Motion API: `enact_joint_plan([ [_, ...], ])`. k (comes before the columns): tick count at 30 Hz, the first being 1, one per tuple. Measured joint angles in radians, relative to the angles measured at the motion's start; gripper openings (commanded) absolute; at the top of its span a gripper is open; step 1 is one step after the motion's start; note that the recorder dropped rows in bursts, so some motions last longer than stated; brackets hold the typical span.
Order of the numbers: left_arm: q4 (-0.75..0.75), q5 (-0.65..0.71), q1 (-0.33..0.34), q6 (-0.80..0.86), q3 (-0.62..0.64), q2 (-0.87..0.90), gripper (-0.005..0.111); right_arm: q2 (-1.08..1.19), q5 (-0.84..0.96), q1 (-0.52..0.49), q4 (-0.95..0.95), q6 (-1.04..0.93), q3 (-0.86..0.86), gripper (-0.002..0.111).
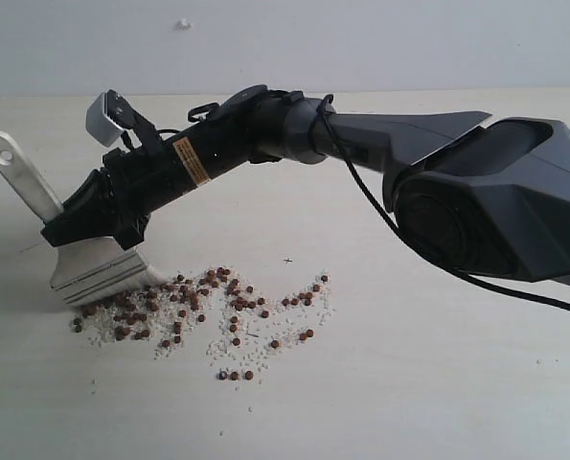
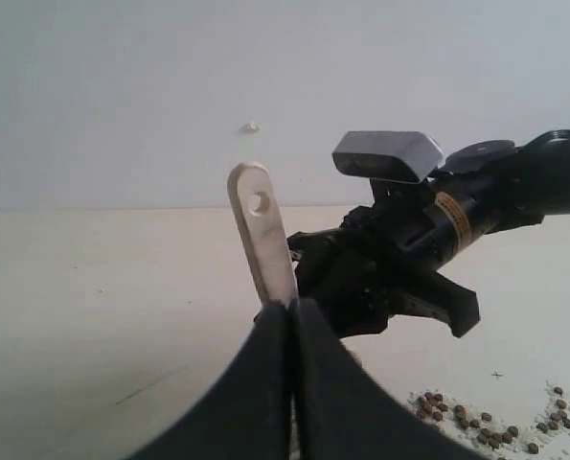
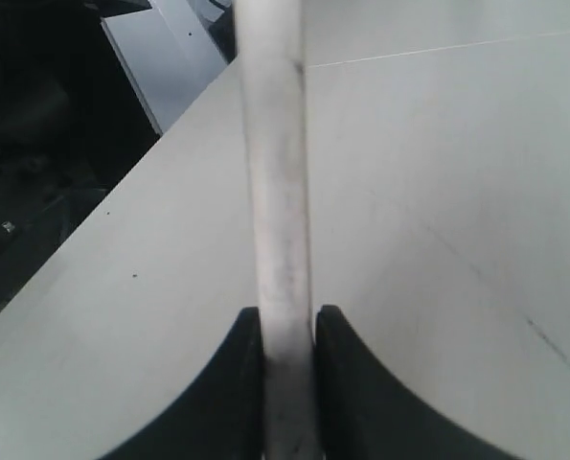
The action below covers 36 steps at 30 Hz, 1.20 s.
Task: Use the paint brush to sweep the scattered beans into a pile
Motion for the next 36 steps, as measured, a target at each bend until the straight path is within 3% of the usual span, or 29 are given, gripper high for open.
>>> enact_joint_plan([
  [14, 0.000, 0.000, 0.000, 0.000, 0.000, 0.000, 0.000, -0.203, 0.015, -0.002, -0.024, 0.049, 0.000, 0.000],
  [27, 0.000, 0.000, 0.000, 0.000, 0.000, 0.000, 0.000, -0.328, 0.539, -0.008, -0.024, 0.541, 0.000, 0.000],
  [36, 0.000, 0.000, 0.000, 0.000, 0.000, 0.000, 0.000, -0.336, 0.678, -0.011, -0.022, 0.624, 0.005, 0.000],
])
